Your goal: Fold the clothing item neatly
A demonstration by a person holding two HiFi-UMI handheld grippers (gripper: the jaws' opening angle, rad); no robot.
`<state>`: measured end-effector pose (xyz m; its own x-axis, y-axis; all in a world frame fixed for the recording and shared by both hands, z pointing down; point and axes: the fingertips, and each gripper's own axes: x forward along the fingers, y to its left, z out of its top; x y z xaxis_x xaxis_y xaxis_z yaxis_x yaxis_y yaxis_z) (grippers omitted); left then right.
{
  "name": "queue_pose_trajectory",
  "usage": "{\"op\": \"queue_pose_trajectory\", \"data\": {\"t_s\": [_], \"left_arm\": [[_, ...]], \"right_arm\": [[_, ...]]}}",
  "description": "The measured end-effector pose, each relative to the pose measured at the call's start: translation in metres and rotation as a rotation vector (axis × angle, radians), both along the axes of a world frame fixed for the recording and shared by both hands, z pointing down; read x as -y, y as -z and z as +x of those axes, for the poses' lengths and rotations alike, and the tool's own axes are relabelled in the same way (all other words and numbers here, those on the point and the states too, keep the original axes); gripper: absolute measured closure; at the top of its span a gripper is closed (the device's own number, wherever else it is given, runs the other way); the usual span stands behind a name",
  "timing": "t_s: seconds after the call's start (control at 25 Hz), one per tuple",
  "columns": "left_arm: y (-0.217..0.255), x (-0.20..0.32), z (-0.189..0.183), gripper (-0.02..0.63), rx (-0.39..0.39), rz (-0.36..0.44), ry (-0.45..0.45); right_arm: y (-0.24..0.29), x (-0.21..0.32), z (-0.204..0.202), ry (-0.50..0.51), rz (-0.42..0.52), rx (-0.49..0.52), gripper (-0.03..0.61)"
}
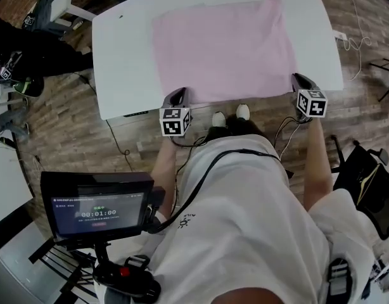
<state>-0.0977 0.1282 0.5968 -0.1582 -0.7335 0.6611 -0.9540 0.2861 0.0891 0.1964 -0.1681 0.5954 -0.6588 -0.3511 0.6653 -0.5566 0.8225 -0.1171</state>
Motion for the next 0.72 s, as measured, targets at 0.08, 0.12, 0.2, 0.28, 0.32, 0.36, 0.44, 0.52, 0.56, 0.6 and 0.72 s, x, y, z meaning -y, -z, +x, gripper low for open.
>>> {"op": "queue_pose_trajectory", "data": {"t_s": [0.08,0.12,0.2,0.28,0.32,0.36,0.44,0.52,0.56,0.6,0.72], "left_arm": [[0.01,0.022,-0.002,0.611,0.027,0.027,-0.052],[0.015,0.035,-0.001,0.611,0.046,0.037,-0.08],[0.027,0.061,0.005,0.611,0.074,0.059,-0.139],[0.038,0.088,0.021,0.611,0.074,0.08,-0.214],[0.04,0.101,0.034,0.611,0.065,0.082,-0.266],[0.039,0.114,0.05,0.611,0.05,0.077,-0.329],[0.031,0.136,0.092,0.611,0.023,0.057,-0.466],[0.018,0.157,0.132,0.611,0.025,0.038,-0.569],[0.009,0.168,0.144,0.611,0.025,0.024,-0.591],[-0.003,0.179,0.151,0.611,0.012,0.003,-0.59],[-0.039,0.195,0.153,0.611,-0.052,-0.081,-0.549]], "right_arm": [[0.007,0.006,-0.012,0.035,0.037,0.0,0.535],[0.011,0.008,-0.021,0.065,0.057,0.003,0.535],[0.018,0.008,-0.048,0.163,0.099,-0.006,0.535],[0.021,0.006,-0.079,0.304,0.134,-0.05,0.535],[0.02,0.006,-0.097,0.383,0.146,-0.08,0.535],[0.017,0.007,-0.115,0.465,0.153,-0.11,0.537],[0.011,0.011,-0.152,0.636,0.149,-0.156,0.536],[0.009,0.02,-0.182,0.778,0.137,-0.17,0.536],[0.008,0.027,-0.196,0.832,0.127,-0.165,0.536],[0.005,0.034,-0.209,0.881,0.109,-0.158,0.536],[-0.026,0.052,-0.242,1.052,0.064,-0.198,0.537]]}}
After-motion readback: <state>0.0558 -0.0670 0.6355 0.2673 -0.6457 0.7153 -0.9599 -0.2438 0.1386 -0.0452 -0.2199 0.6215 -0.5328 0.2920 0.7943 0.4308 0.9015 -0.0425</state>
